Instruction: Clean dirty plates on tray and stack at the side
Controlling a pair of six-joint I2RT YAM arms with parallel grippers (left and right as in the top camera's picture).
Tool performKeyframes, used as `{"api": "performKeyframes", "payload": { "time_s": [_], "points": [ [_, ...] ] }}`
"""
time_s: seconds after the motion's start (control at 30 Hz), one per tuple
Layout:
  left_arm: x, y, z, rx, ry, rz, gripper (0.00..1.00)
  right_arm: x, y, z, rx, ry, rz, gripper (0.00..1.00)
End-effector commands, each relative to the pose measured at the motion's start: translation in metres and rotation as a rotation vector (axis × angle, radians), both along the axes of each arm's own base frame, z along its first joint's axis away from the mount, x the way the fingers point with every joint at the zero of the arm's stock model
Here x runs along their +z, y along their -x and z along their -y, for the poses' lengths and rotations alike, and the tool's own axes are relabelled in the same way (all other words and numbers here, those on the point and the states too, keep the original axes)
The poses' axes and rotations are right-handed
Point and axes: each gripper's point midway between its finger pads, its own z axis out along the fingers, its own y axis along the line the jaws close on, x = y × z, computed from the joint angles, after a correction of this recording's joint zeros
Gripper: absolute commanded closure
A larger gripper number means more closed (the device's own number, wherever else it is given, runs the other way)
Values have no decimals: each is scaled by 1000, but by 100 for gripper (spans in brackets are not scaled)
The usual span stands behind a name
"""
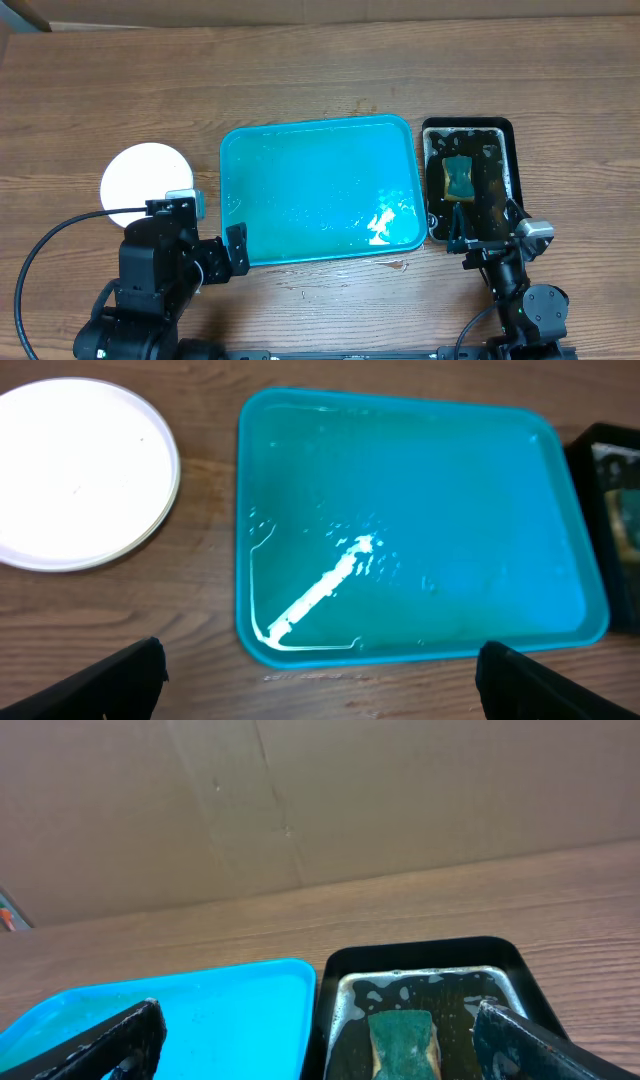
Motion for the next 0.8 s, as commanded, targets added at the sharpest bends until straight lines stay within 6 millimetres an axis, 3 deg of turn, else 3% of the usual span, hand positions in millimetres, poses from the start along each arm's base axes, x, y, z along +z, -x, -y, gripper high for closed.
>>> {"api": "performKeyframes", "payload": {
  "time_s": [0.0, 0.1, 0.43, 0.6, 0.77],
  "points": [
    [0, 6, -15, 40, -54, 22, 0, -1, 0, -1, 9, 7, 6, 0],
    [0, 8, -27, 96, -67, 91, 0, -1, 0, -1, 9, 7, 6, 0],
    [-46, -9, -35, 149, -14, 388, 0, -1, 0, -1, 9, 7, 6, 0],
    [-47, -26, -32, 134, 14, 585, 0, -1, 0, -1, 9, 7, 6, 0],
    [-31, -39, -34, 118, -28, 795, 0, -1, 0, -1, 9, 7, 6, 0]
  ]
}}
